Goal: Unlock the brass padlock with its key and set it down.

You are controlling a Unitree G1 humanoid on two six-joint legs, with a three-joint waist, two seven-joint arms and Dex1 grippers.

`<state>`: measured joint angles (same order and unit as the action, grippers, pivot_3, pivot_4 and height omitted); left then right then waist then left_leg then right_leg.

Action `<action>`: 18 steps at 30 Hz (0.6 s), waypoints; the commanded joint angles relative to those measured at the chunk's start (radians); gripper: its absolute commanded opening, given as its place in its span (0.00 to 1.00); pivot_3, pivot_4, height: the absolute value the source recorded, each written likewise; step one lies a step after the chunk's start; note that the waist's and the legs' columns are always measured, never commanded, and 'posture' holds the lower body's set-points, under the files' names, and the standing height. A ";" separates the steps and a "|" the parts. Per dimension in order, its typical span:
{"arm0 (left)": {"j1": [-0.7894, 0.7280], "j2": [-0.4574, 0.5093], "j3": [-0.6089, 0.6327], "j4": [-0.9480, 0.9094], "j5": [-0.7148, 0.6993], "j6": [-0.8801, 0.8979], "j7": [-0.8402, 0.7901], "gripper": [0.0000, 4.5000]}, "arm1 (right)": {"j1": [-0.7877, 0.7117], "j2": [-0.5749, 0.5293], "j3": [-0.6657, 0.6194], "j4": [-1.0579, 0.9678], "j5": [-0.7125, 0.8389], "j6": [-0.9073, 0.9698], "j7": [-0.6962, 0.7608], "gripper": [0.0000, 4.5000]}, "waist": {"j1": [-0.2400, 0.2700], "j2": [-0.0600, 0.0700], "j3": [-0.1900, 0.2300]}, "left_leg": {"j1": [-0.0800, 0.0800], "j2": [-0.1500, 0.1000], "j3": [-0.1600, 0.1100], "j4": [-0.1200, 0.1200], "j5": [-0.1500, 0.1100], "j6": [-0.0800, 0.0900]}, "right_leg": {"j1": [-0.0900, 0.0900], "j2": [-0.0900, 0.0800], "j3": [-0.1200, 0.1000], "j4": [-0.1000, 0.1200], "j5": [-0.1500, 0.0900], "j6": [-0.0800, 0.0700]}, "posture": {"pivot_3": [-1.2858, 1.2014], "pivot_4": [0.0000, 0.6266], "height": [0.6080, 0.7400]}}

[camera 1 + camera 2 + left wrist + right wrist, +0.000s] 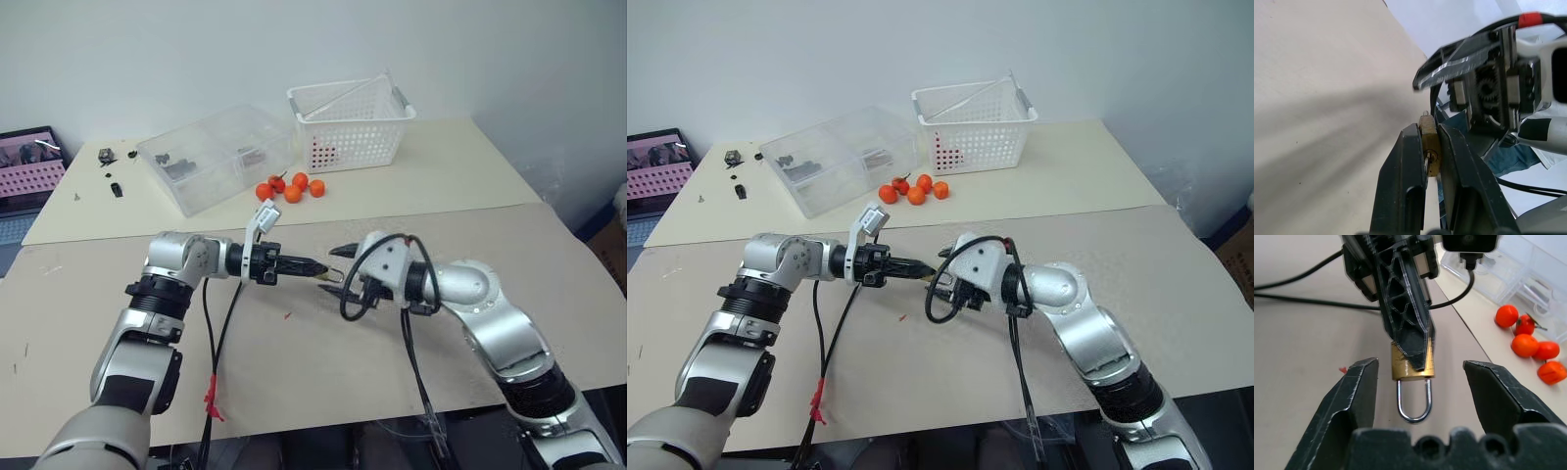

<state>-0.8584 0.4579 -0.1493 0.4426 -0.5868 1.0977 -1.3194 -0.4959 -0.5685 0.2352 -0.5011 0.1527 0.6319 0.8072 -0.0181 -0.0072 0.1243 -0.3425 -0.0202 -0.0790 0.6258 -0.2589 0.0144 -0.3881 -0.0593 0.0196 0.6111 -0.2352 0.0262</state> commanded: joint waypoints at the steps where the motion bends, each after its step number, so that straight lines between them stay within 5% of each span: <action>1: -0.025 0.009 0.019 -0.010 -0.008 -0.001 -0.004 0.01 | -0.007 -0.027 -0.081 -0.054 0.052 0.041 0.000 0.76 | 0.002 0.000 0.000 | 0.000 0.000 0.000 0.000 0.000 0.000 | 0.000 0.000 0.000 0.000 0.000 0.000 | 0.52 0.24 1.00; 11: -0.046 0.005 0.014 0.028 0.001 -0.014 -0.010 0.01 | 0.087 -0.075 -0.081 -0.075 0.059 0.009 -0.013 0.00 | 0.000 0.000 0.000 | -0.001 0.000 0.000 0.000 -0.001 0.001 | 0.000 0.000 0.000 0.000 0.000 0.000 | 0.52 0.24 1.00; 18: -0.050 0.002 -0.007 0.039 0.019 -0.030 -0.025 0.01 | 0.077 -0.055 -0.042 -0.055 0.038 -0.010 -0.032 0.00 | 0.000 0.000 0.000 | -0.001 0.000 0.000 0.000 -0.001 0.001 | 0.000 0.000 0.000 0.000 0.000 0.000 | 0.52 0.24 1.00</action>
<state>-0.8756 0.4572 -0.1597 0.4872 -0.5700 1.0866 -1.3273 -0.4033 -0.6319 0.1929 -0.5317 0.1984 0.6521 0.7897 -0.0177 -0.0070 0.1242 -0.3432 -0.0205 -0.0787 0.6261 -0.2595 0.0154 -0.3883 -0.0593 0.0193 0.6109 -0.2352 0.0263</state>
